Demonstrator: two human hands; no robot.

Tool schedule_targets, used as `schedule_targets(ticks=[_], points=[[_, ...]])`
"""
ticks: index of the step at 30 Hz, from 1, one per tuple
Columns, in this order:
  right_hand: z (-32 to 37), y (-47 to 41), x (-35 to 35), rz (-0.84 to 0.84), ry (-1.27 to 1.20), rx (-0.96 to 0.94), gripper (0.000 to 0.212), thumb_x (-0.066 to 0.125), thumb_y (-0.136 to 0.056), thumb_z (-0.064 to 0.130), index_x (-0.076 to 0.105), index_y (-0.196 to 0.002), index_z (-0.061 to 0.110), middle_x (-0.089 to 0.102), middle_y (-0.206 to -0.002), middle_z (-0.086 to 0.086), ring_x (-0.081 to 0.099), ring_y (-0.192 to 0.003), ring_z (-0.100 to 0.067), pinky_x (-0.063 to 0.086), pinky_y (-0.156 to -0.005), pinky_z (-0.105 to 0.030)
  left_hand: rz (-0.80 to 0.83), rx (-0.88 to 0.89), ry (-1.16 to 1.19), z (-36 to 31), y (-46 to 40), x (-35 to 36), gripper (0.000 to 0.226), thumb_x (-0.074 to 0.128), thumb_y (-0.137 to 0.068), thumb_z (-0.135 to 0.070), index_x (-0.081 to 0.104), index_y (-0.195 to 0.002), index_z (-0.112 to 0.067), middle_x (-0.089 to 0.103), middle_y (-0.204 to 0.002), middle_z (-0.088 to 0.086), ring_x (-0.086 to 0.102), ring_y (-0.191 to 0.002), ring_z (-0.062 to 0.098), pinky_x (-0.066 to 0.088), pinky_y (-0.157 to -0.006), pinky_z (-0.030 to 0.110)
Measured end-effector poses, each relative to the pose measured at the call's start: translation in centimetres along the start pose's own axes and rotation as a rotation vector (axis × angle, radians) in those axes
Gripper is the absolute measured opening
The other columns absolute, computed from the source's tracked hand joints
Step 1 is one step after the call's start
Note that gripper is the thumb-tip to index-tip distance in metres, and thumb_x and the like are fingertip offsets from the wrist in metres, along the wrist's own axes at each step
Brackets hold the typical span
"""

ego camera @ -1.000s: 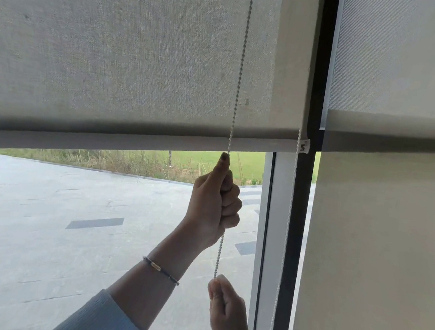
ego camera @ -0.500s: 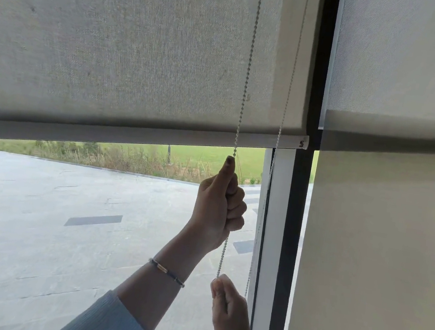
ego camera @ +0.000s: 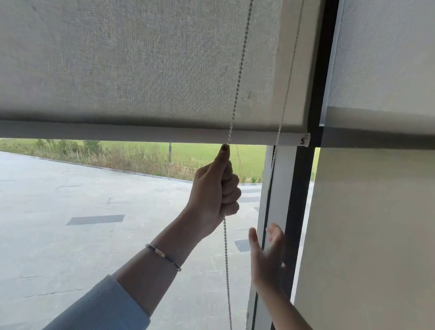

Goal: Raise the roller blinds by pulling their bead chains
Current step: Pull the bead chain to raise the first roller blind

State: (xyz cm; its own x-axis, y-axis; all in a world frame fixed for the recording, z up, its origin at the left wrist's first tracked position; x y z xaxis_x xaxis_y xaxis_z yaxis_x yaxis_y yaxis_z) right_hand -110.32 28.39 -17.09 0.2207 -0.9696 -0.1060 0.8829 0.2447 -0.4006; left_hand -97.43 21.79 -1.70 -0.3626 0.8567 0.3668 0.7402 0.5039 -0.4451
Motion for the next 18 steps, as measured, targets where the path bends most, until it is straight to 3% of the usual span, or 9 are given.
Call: schedule_targets(ticks=[3, 5, 8, 10, 12, 14, 18], points=[[0.4, -0.5, 0.5, 0.066, -0.012, -0.072, 0.039, 0.06, -0.096, 0.034, 0.049, -0.13, 0.019, 0.064, -0.12, 0.005, 0.059, -0.12, -0.021, 0.035, -0.109, -0.062, 0.0, 0.038, -0.038, -0.1, -0.2, 0.0, 0.053, 0.046, -0.099, -0.05, 0.017, -0.063, -0.024, 0.009, -0.055, -0.002, 0.005, -0.045, 0.013, 0.011, -0.044, 0.015], [0.6, -0.2, 0.5, 0.035, -0.016, -0.127, 0.027, 0.055, -0.1, 0.03, 0.054, -0.125, 0.022, 0.067, -0.116, 0.005, 0.061, -0.117, -0.021, 0.038, -0.107, -0.063, -0.013, 0.073, -0.074, -0.3, -0.5, -0.2, 0.052, 0.045, -0.101, -0.047, 0.016, -0.065, -0.021, 0.009, -0.058, 0.0, 0.005, -0.049, 0.015, 0.008, -0.047, 0.021], [1.3, 0.4, 0.4, -0.015, 0.02, -0.173, 0.047, 0.044, -0.102, 0.04, 0.042, -0.144, 0.019, 0.048, -0.151, -0.004, 0.042, -0.141, -0.025, 0.027, -0.114, -0.065, -0.076, 0.141, -0.169, -0.6, -0.9, -1.0, 0.045, 0.042, -0.105, -0.034, 0.034, -0.064, -0.016, 0.019, -0.058, 0.003, 0.016, -0.049, 0.015, 0.016, -0.047, 0.024], [2.8, 0.9, 0.0, -0.048, 0.015, -0.235, 0.067, 0.029, -0.097, 0.056, 0.026, -0.154, 0.021, 0.028, -0.163, 0.0, 0.025, -0.15, -0.021, 0.018, -0.12, -0.061, -0.159, 0.222, -0.337, -0.9, -1.1, -1.9, 0.037, 0.041, -0.106, -0.025, 0.056, -0.078, -0.007, 0.045, -0.062, 0.004, 0.041, -0.053, 0.015, 0.033, -0.05, 0.024], [5.2, 1.4, -0.4, -0.091, 0.002, -0.385, 0.07, 0.023, -0.097, 0.057, 0.022, -0.156, 0.02, 0.022, -0.165, 0.002, 0.02, -0.152, -0.016, 0.016, -0.123, -0.053, -0.238, 0.27, -0.524, -1.0, -1.0, -3.0, 0.03, 0.04, -0.106, -0.02, 0.065, -0.099, -0.005, 0.066, -0.084, 0.007, 0.062, -0.076, 0.016, 0.047, -0.066, 0.024], [7.5, 1.8, -0.3, -0.107, 0.019, -0.527, 0.064, 0.023, -0.101, 0.051, 0.025, -0.155, 0.018, 0.023, -0.166, 0.003, 0.019, -0.153, -0.012, 0.013, -0.124, -0.043, -0.287, 0.284, -0.738, -1.0, -0.8, -4.3, 0.031, 0.041, -0.106, -0.023, 0.065, -0.12, -0.01, 0.072, -0.112, 0.003, 0.065, -0.106, 0.017, 0.049, -0.088, 0.03], [11.2, 2.7, 1.4, -0.026, 0.075, -0.729, 0.059, 0.026, -0.103, 0.043, 0.026, -0.155, 0.015, 0.022, -0.166, 0.0, 0.016, -0.154, -0.015, 0.01, -0.125, -0.034, -0.376, 0.395, -1.164, -2.2, 0.9, -7.4, 0.047, 0.038, -0.105, -0.039, 0.045, -0.148, -0.021, 0.046, -0.155, 0.0, 0.039, -0.143, 0.015, 0.03, -0.114, 0.028]])
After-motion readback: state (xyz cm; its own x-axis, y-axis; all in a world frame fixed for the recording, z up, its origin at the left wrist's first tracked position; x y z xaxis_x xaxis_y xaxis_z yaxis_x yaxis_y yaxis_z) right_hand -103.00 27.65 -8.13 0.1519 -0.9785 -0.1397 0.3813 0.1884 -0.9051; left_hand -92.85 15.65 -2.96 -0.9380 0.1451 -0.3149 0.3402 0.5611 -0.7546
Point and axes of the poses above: each hand's wrist, its own y-axis away from the middle knuckle, its own x-axis out of the palm, z = x × y, the point moved 6 cm from there along -y, towards the middle knuckle
